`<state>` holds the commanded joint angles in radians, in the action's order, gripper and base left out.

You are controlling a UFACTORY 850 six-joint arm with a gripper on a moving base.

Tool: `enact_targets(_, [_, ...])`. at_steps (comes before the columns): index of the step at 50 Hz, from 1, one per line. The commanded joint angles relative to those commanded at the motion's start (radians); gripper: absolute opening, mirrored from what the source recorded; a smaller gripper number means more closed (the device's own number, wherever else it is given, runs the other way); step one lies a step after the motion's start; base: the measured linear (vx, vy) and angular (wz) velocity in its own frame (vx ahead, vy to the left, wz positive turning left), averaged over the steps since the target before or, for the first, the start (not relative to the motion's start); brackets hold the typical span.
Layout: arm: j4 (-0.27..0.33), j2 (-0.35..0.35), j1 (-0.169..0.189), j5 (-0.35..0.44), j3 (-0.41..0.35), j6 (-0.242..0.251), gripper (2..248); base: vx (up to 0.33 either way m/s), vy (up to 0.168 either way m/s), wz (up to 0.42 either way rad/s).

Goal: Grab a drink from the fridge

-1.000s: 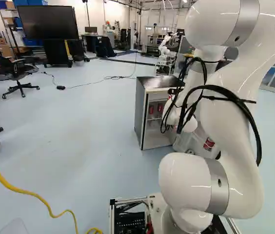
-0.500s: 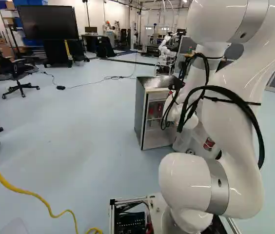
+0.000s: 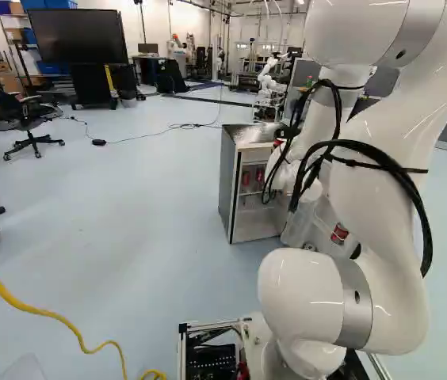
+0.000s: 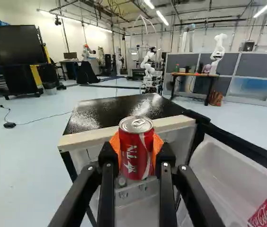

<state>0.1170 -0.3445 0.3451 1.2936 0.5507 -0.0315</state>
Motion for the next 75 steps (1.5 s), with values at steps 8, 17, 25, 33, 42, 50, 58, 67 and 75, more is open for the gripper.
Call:
enact_targets(8, [0.000,0.003,-0.004,0.000,0.019,0.000,88,0.000,0.000,0.000])
enact_targets(17, [0.000,0.001,-0.009,-0.003,0.047,0.000,88,0.000,0.000,0.000])
enact_targets(25, [0.000,-0.004,-0.014,-0.009,0.074,0.000,88,0.000,0.000,0.000])
enact_targets(33, [0.000,-0.010,-0.019,-0.017,0.103,0.000,88,0.000,0.000,0.000])
enact_targets(42, [0.000,-0.027,-0.025,-0.027,0.137,0.000,88,0.000,0.000,0.000])
enact_targets(50, [0.000,-0.050,-0.030,-0.039,0.166,0.000,88,0.000,0.000,0.000])
enact_targets(58, [0.000,-0.073,-0.034,-0.054,0.196,0.000,88,0.000,0.000,0.000])
enact_targets(67, [0.000,-0.100,-0.040,-0.071,0.231,0.000,88,0.000,0.000,0.000])
enact_targets(75, [0.000,-0.124,-0.044,-0.087,0.262,0.000,88,0.000,0.000,0.000])
